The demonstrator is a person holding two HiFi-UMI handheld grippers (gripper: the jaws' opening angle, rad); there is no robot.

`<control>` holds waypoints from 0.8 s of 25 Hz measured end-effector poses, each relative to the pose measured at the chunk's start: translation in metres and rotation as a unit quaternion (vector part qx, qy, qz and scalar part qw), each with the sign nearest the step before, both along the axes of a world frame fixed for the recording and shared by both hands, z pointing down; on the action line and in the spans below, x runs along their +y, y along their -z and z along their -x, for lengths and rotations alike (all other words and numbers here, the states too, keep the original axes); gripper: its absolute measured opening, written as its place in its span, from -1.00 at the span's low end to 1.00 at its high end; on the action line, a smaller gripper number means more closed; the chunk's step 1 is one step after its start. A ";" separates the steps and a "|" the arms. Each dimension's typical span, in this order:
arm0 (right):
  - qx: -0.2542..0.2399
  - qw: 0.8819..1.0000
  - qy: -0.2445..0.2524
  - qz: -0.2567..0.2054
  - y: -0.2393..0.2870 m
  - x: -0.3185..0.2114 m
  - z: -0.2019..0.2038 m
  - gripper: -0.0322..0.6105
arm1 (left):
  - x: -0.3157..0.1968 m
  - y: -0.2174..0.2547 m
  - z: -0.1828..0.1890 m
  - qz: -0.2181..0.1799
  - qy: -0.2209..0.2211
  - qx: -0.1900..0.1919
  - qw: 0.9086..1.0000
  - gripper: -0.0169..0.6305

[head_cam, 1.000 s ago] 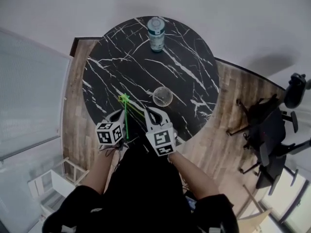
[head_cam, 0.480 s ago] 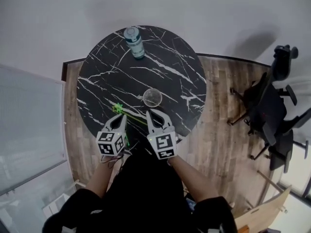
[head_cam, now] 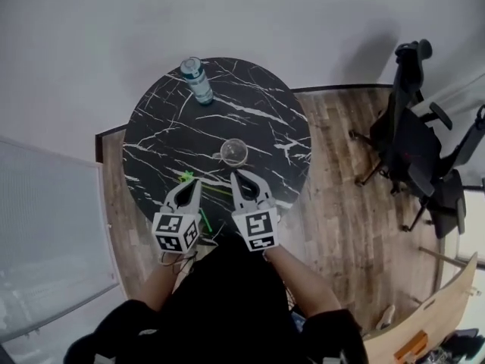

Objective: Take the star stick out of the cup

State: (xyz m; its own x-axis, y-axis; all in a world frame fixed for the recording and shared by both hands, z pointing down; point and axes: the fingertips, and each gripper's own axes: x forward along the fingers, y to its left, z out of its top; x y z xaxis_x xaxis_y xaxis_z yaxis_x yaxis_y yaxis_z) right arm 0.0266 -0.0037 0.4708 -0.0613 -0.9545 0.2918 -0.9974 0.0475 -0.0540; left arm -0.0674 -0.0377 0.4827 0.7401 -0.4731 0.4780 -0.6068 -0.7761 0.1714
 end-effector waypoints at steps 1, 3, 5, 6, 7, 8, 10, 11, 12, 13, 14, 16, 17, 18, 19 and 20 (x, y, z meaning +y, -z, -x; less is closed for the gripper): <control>0.003 1.000 -0.008 -0.007 0.007 0.004 0.002 -0.91 | 0.003 0.008 0.001 -0.009 -0.008 0.004 1.000 -0.95; 0.014 0.999 -0.021 -0.020 0.021 0.009 0.004 -0.91 | 0.007 0.024 0.004 -0.023 -0.022 0.011 0.999 -0.95; 0.029 0.999 -0.029 -0.032 0.037 0.016 0.005 -0.92 | 0.014 0.037 0.007 -0.035 -0.034 0.016 0.999 -0.95; 0.035 0.998 -0.032 -0.038 0.045 0.020 0.005 -0.91 | 0.018 0.044 0.008 -0.042 -0.039 0.019 0.998 -0.95; 0.041 0.998 -0.035 -0.045 0.054 0.023 0.005 -0.91 | 0.021 0.051 0.009 -0.048 -0.042 0.022 0.998 -0.95; 0.046 0.997 -0.038 -0.052 0.064 0.026 0.004 -0.91 | 0.023 0.058 0.011 -0.056 -0.045 0.026 0.997 -0.95; 0.053 0.995 -0.043 -0.069 0.081 0.032 0.004 -0.91 | 0.023 0.072 0.012 -0.072 -0.048 0.033 0.996 -0.95; 0.055 0.995 -0.045 -0.077 0.089 0.034 0.005 -0.91 | 0.022 0.079 0.012 -0.079 -0.048 0.037 0.995 -0.95; 0.056 0.994 -0.047 -0.085 0.097 0.036 0.006 -0.91 | 0.021 0.086 0.013 -0.086 -0.047 0.042 0.994 -0.95; 0.058 0.993 -0.048 -0.094 0.105 0.038 0.007 -0.92 | 0.021 0.093 0.014 -0.093 -0.046 0.048 0.994 -0.95; 0.060 0.992 -0.049 -0.101 0.112 0.039 0.008 -0.91 | 0.021 0.099 0.014 -0.099 -0.045 0.053 0.993 -0.95; 0.065 0.990 -0.049 -0.114 0.126 0.043 0.009 -0.92 | 0.023 0.112 0.015 -0.108 -0.042 0.065 0.991 -0.95; 0.068 0.989 -0.047 -0.119 0.133 0.045 0.010 -0.91 | 0.025 0.117 0.015 -0.111 -0.041 0.071 0.990 -0.95; 0.070 0.989 -0.045 -0.123 0.138 0.046 0.010 -0.91 | 0.026 0.121 0.016 -0.115 -0.038 0.074 0.990 -0.95; 0.072 0.988 -0.042 -0.127 0.144 0.047 0.011 -0.91 | 0.026 0.126 0.016 -0.119 -0.034 0.077 0.989 -0.95; 0.073 0.988 -0.040 -0.131 0.149 0.047 0.011 -0.91 | 0.025 0.131 0.017 -0.124 -0.030 0.079 0.989 -0.95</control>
State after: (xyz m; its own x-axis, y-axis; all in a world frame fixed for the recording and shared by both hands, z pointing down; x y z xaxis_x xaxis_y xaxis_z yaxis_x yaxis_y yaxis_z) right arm 0.0152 0.0428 0.3217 0.0414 -0.9985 0.0347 -0.9948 -0.0380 0.0946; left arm -0.0845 -0.0124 0.3520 0.8263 -0.5148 0.2285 -0.5398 -0.8397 0.0604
